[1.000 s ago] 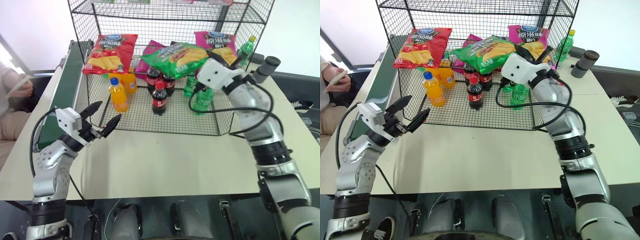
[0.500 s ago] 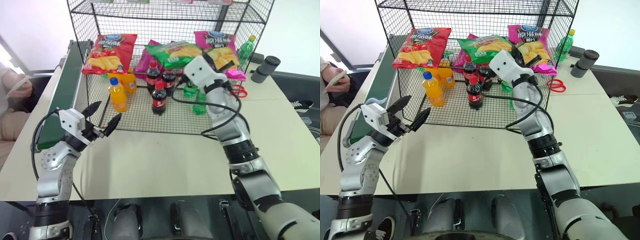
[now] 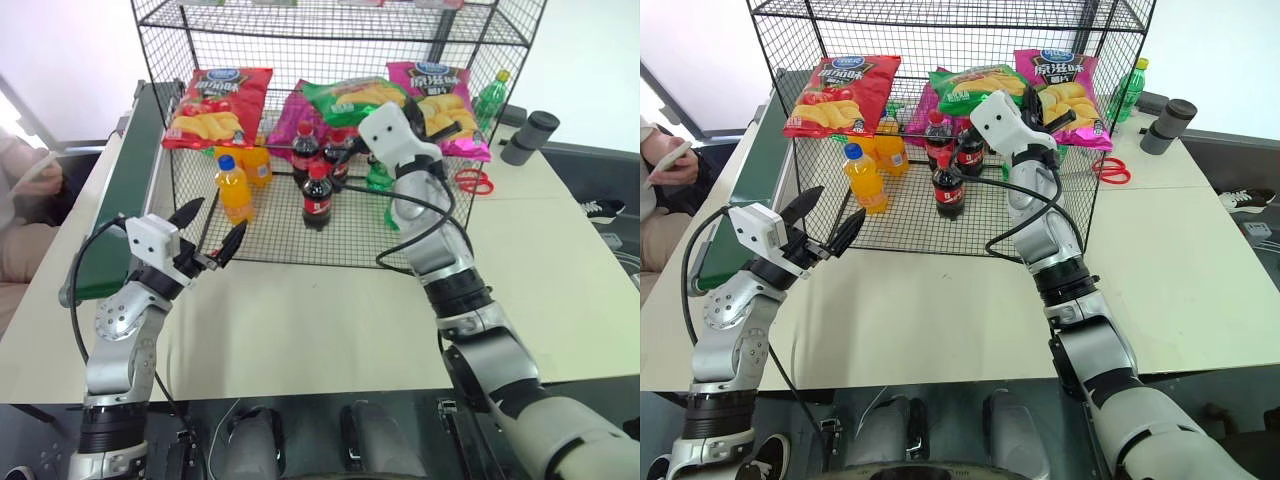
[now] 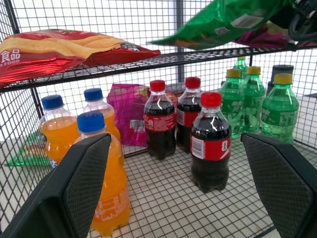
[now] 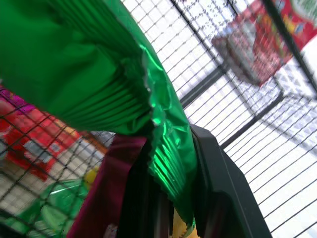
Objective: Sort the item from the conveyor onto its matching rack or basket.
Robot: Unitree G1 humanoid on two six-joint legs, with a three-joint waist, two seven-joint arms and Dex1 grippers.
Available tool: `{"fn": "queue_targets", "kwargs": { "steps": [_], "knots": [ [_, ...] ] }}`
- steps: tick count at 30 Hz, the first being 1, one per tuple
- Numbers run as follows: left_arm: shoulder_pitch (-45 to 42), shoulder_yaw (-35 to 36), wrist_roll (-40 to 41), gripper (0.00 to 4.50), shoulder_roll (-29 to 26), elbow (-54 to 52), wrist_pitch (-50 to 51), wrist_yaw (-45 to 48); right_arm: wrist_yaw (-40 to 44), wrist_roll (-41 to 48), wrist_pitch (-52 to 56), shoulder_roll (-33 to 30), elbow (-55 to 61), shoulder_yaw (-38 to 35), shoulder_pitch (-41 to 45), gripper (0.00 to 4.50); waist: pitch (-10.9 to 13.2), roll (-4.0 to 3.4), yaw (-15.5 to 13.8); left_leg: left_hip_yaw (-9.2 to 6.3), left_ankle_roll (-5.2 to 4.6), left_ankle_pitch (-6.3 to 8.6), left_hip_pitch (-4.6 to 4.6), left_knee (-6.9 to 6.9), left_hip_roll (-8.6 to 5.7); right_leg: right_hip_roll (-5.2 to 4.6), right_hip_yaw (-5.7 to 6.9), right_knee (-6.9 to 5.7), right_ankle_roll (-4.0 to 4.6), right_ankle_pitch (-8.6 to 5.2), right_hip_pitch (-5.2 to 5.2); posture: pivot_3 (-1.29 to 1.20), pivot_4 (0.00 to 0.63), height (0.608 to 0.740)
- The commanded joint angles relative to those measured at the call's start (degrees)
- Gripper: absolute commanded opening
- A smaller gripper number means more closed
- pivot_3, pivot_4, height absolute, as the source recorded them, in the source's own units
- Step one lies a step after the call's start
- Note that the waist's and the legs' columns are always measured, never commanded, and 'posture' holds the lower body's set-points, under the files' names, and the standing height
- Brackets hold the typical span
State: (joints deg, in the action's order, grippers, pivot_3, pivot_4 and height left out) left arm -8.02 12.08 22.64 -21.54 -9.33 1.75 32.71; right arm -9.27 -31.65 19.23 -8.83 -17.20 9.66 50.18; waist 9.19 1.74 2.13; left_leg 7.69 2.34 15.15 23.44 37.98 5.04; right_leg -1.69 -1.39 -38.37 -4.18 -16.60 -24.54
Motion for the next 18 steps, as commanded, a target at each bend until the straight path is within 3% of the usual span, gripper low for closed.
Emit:
{"fn": "queue_targets", "kwargs": {
  "steps": [1,2,4,5,11,12,18],
  "knots": [
    [-0.43,-0.42,0.16,4.47,0.47,-3.08,-0.70,-0.70,-0.50,0.68,-0.43,0.90,0.24,0.19,1.24,0.00,0.00,0.00,0.40,0.00,0.00,0.00,0.00,0.00,0.00,0.00,0.00,0.00,0.00,0.00,0.00,0.00,0.150,0.740],
    [-0.34,-0.53,0.13,4.47,0.48,-3.24,-0.63,-0.75,-0.76,0.69,-0.47,1.05,-0.13,0.32,1.50,0.00,0.00,0.00,0.43,0.00,0.00,0.00,0.01,0.00,0.00,0.00,0.00,0.00,0.00,0.00,0.00,0.00,0.150,0.740],
    [-0.25,-0.61,0.51,4.50,0.65,-3.48,-0.59,-0.66,-0.67,1.59,-0.83,1.70,-0.55,0.11,1.92,1.00,0.00,0.00,0.46,-0.01,0.00,0.00,0.01,0.00,0.00,0.00,0.00,0.00,0.00,0.00,0.00,0.00,0.150,0.740],
    [-0.22,-0.69,0.61,4.50,0.64,-3.63,-0.55,-0.58,-0.34,1.80,-1.23,1.67,-0.74,0.27,2.14,1.28,0.00,0.00,0.46,-0.01,0.00,0.00,0.00,0.00,0.00,0.00,0.00,0.00,0.00,0.00,0.00,0.00,0.150,0.740],
    [0.06,-0.86,0.71,4.50,0.71,-3.89,-0.49,-0.64,2.08,4.16,-2.58,2.17,0.37,0.37,2.46,4.27,0.00,0.00,0.59,-0.01,0.00,0.00,0.00,0.00,0.01,0.00,0.00,0.00,0.00,0.00,0.00,0.00,0.150,0.740],
    [0.18,-0.96,0.72,4.50,0.75,-3.96,-0.47,-0.64,3.31,4.98,-3.03,2.34,1.44,0.53,2.35,4.48,0.00,0.00,0.59,-0.01,0.00,0.00,0.00,-0.01,0.01,0.01,0.00,0.00,0.00,0.00,0.00,0.00,0.150,0.740],
    [0.13,-1.56,0.39,4.50,0.75,-4.50,-0.43,-0.97,10.44,8.25,-3.34,1.65,9.59,1.33,-0.52,4.48,0.00,0.00,0.42,-0.02,-0.01,0.01,0.01,-0.05,0.02,0.01,0.01,0.02,0.00,0.00,0.00,0.00,0.150,0.740]
  ]
}}
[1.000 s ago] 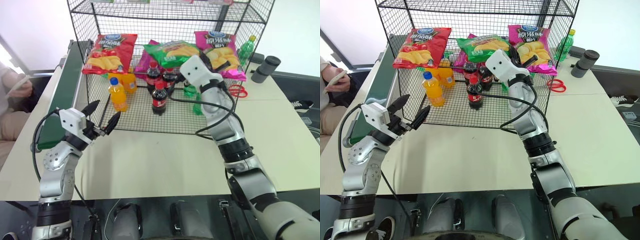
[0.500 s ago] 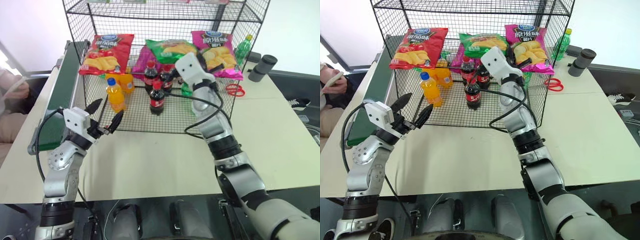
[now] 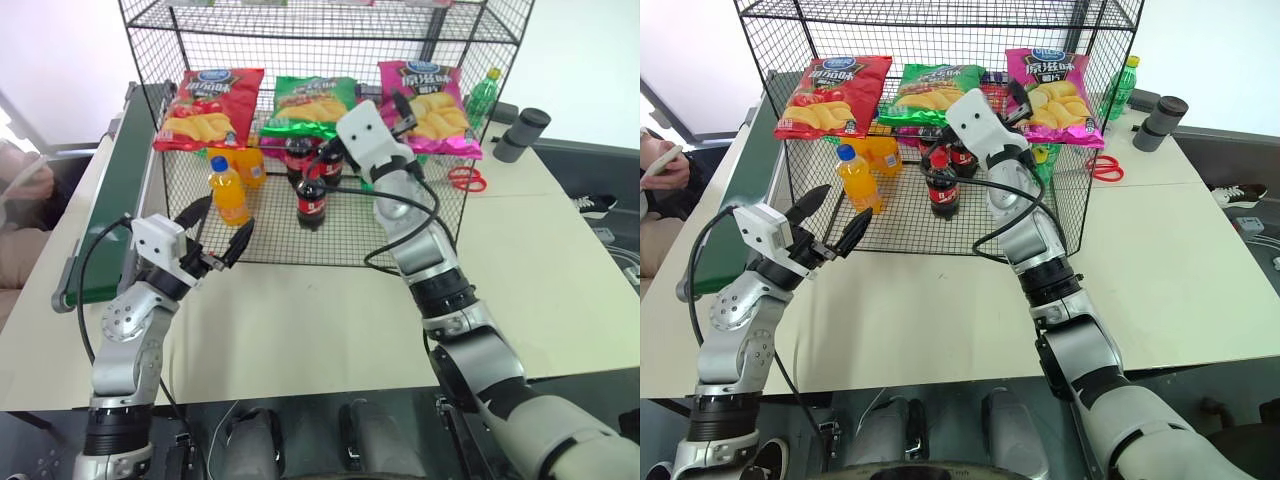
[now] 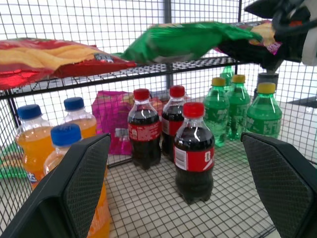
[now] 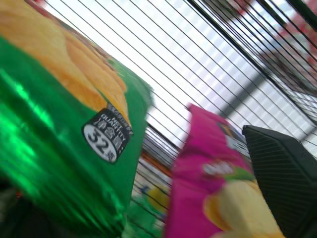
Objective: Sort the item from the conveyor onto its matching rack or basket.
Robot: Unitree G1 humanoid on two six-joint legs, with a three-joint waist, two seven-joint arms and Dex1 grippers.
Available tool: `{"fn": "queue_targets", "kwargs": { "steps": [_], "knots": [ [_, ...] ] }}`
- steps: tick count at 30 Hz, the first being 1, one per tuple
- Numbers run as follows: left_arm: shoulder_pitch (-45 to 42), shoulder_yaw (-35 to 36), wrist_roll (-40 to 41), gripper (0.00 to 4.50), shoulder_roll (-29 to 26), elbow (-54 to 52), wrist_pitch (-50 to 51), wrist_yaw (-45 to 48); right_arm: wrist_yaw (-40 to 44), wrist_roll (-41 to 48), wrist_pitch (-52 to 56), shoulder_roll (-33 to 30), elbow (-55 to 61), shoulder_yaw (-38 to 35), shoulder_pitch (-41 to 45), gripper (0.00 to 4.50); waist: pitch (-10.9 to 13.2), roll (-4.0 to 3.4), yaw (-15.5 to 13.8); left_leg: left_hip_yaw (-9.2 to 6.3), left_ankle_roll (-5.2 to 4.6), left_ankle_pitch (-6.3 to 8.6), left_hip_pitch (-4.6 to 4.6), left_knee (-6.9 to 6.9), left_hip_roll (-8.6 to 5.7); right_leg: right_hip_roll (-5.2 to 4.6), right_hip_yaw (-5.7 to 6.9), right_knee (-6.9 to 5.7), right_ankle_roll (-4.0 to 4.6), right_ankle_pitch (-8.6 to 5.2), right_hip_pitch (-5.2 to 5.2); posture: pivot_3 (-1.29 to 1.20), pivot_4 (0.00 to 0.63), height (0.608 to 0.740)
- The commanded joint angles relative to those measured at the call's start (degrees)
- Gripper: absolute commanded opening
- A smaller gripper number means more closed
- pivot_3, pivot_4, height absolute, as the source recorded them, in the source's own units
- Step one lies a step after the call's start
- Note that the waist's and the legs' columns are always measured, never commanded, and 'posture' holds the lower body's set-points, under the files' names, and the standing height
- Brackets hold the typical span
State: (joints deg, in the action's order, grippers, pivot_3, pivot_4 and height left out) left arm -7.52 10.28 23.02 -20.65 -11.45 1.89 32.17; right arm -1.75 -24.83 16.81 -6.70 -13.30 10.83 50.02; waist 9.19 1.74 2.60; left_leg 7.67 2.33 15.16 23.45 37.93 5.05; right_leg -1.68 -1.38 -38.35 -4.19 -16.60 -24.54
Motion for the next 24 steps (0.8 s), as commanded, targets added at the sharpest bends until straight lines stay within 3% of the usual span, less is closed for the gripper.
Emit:
{"fn": "queue_targets", "kwargs": {
  "steps": [1,24],
  "knots": [
    [-0.50,0.25,0.15,4.50,-0.16,-2.47,-0.40,-0.50,3.84,1.11,-0.42,-1.00,6.73,0.50,-0.99,4.48,0.00,0.00,-0.08,0.00,0.00,0.00,0.01,0.00,0.00,0.00,0.00,0.01,0.00,0.00,0.00,0.00,0.150,0.740],
    [-2.00,-1.11,0.85,4.50,0.32,-4.10,2.21,-0.83,14.40,4.68,8.28,-8.67,20.62,-3.37,-11.04,4.48,0.00,0.00,-0.15,-0.01,-0.26,0.15,0.00,-0.01,-0.01,0.00,0.01,0.04,0.00,0.00,0.01,0.00,0.150,0.740]
  ]
}}
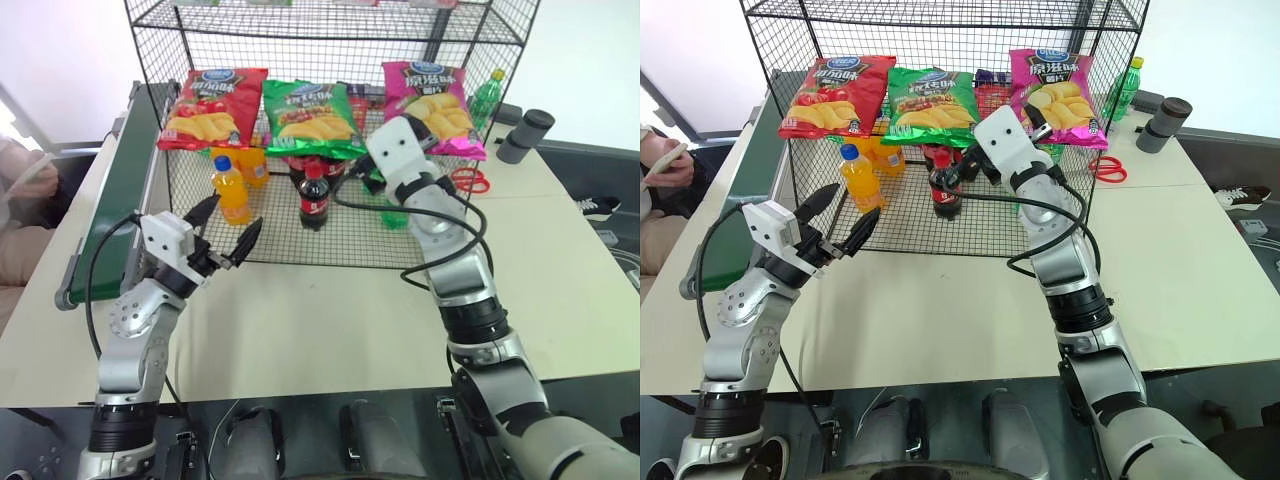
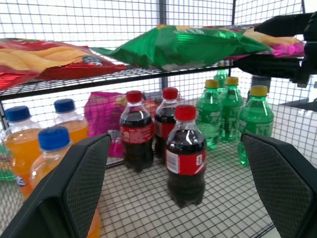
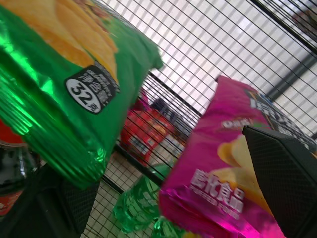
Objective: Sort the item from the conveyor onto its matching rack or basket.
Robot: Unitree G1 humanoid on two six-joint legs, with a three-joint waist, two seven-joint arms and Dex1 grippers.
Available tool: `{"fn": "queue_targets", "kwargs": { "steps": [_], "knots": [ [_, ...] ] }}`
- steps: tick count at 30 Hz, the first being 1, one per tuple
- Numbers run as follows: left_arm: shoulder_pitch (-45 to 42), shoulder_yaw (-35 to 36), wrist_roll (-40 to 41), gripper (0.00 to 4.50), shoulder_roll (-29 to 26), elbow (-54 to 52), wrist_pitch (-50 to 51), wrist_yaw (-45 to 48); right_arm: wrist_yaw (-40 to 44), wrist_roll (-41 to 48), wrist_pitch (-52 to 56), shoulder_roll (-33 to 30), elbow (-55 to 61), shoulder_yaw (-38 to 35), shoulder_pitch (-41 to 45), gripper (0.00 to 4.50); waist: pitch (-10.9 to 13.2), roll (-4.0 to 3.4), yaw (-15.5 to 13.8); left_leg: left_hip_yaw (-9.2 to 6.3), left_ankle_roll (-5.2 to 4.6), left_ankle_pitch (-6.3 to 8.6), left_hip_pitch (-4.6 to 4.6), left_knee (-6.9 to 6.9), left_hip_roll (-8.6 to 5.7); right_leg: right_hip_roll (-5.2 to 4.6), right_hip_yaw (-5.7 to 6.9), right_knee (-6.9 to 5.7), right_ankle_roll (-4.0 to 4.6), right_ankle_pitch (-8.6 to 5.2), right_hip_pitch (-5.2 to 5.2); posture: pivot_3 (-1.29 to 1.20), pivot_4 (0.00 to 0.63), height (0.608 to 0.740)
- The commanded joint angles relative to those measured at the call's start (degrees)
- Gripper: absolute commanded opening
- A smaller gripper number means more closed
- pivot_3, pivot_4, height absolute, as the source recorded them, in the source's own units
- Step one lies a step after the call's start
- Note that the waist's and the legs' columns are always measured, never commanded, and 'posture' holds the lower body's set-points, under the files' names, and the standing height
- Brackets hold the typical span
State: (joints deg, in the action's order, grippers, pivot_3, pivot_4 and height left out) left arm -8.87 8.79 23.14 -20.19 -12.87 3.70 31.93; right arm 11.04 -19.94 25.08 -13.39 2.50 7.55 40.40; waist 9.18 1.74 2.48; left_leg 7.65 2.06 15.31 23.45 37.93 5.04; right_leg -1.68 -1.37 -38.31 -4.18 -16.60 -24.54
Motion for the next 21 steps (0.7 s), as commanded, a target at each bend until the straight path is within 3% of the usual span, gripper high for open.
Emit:
{"fn": "queue_targets", "kwargs": {
  "steps": [1,21],
  "knots": [
    [-0.61,0.40,0.74,4.50,-0.23,-2.72,0.56,-0.60,2.59,0.89,0.43,-1.91,5.66,-0.39,-1.64,4.48,0.00,0.00,-0.01,0.00,0.00,0.00,0.00,-0.01,0.00,0.00,0.00,0.02,0.00,0.00,0.00,0.00,0.150,0.740],
    [-0.80,-0.15,0.23,4.50,-0.05,-1.54,-0.19,0.47,7.44,-1.99,-11.54,-6.60,7.13,6.60,-0.89,4.48,0.01,-0.01,0.07,-0.02,-0.02,0.01,-0.01,-0.01,0.00,0.03,0.00,0.01,0.00,0.00,0.00,0.00,0.150,0.740]
  ]
}}
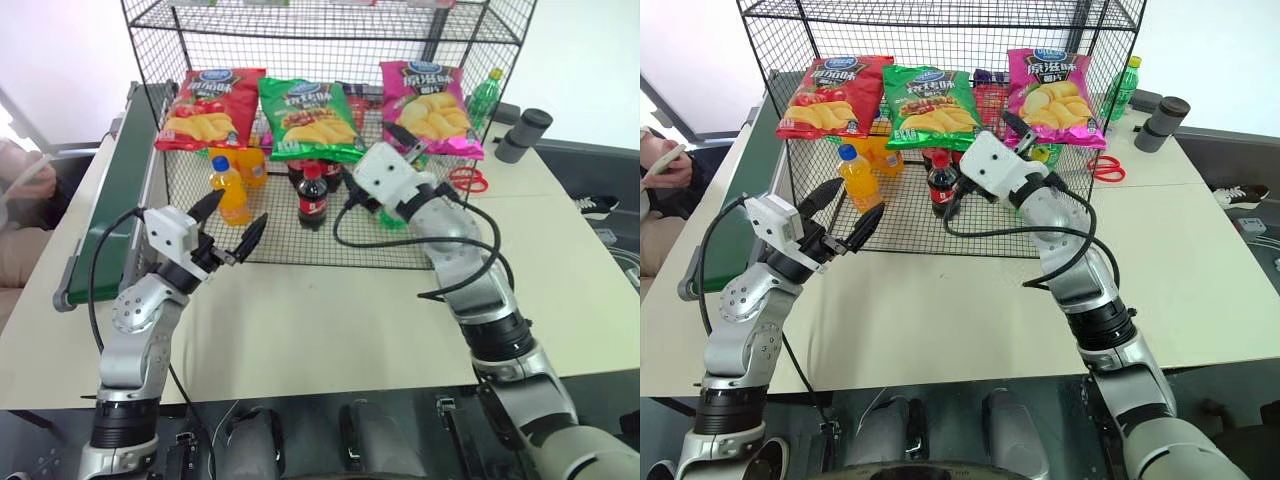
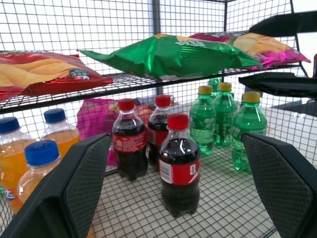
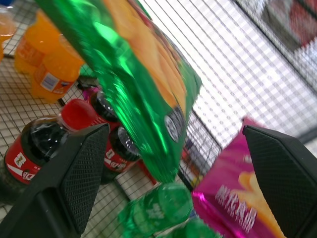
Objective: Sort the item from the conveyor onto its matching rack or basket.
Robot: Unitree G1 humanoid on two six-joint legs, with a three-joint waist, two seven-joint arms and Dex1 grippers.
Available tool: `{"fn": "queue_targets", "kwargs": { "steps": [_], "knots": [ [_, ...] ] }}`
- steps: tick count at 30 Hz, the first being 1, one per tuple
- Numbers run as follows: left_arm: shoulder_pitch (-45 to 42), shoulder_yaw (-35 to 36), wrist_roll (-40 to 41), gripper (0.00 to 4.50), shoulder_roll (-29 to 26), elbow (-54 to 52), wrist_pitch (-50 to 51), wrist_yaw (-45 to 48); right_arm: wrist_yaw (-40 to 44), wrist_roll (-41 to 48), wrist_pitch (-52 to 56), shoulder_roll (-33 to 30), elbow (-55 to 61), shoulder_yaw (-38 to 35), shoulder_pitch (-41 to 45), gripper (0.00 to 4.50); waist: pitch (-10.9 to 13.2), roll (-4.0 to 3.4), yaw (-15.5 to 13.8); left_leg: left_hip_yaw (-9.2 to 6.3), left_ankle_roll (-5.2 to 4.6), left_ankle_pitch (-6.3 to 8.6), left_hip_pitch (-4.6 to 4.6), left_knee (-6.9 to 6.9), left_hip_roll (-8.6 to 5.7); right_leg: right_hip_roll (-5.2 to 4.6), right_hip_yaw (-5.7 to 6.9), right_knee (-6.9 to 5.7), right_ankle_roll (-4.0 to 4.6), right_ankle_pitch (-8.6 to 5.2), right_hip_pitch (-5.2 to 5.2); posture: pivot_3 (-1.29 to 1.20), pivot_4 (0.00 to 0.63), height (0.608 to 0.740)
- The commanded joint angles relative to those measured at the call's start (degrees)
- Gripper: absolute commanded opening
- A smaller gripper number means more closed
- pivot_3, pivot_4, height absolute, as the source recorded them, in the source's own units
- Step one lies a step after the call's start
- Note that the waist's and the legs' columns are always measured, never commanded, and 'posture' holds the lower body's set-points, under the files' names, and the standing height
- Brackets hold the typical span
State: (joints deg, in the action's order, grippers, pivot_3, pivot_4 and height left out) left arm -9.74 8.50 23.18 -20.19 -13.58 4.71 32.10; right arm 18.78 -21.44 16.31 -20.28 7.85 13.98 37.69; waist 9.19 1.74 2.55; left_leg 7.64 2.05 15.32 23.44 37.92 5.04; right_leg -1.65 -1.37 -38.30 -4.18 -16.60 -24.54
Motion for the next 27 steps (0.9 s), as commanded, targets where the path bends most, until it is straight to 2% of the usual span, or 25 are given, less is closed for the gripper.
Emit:
{"fn": "queue_targets", "kwargs": {
  "steps": [1,2,5,7,12,27],
  "knots": [
    [0.14,0.14,0.04,4.50,-0.05,-0.62,-1.42,0.44,-0.35,-0.54,-2.99,0.49,1.53,0.24,1.99,4.48,0.00,0.00,-0.02,0.00,0.00,0.00,0.00,0.00,0.00,0.00,0.00,0.00,0.00,0.00,0.00,0.00,0.150,0.740],
    [0.21,0.11,-0.12,4.50,-0.06,-0.49,-1.61,0.56,-0.38,-0.50,-3.06,0.71,1.35,0.20,2.06,4.48,0.00,0.00,-0.05,0.00,0.00,0.00,0.00,0.00,0.00,0.00,0.00,0.00,0.00,0.00,0.00,0.00,0.150,0.740],
    [0.40,0.05,-0.14,4.50,0.13,-0.34,-1.93,0.70,-0.30,-2.31,-5.38,0.15,-0.46,1.82,2.73,3.63,0.00,0.00,-0.06,0.01,0.00,0.00,0.00,0.01,0.00,-0.01,0.00,0.00,0.00,0.00,0.00,0.00,0.150,0.740],
    [0.60,0.04,-0.24,4.50,0.22,0.02,-2.39,0.86,-0.57,-3.86,-7.63,-0.26,-2.09,2.96,3.59,2.74,0.00,0.00,-0.05,0.00,0.00,0.00,0.00,0.01,0.00,-0.01,0.00,0.00,0.00,0.00,0.00,0.00,0.150,0.740],
    [0.74,0.05,-0.11,4.50,0.47,0.08,-2.72,0.66,-1.24,-4.12,-9.35,0.80,-5.39,3.02,4.50,0.12,0.00,0.00,-0.06,0.01,0.00,0.00,0.00,0.01,0.00,-0.01,0.00,0.00,0.00,0.00,0.00,0.00,0.150,0.740],
    [-0.43,-1.02,-0.28,4.50,0.44,-1.40,-0.98,-1.08,-6.79,-5.79,-8.91,3.45,-12.88,1.30,9.98,0.05,0.00,0.00,-0.03,0.02,0.01,-0.01,0.00,0.01,0.00,-0.02,0.00,0.00,0.00,0.00,0.00,0.00,0.150,0.740]
  ]
}}
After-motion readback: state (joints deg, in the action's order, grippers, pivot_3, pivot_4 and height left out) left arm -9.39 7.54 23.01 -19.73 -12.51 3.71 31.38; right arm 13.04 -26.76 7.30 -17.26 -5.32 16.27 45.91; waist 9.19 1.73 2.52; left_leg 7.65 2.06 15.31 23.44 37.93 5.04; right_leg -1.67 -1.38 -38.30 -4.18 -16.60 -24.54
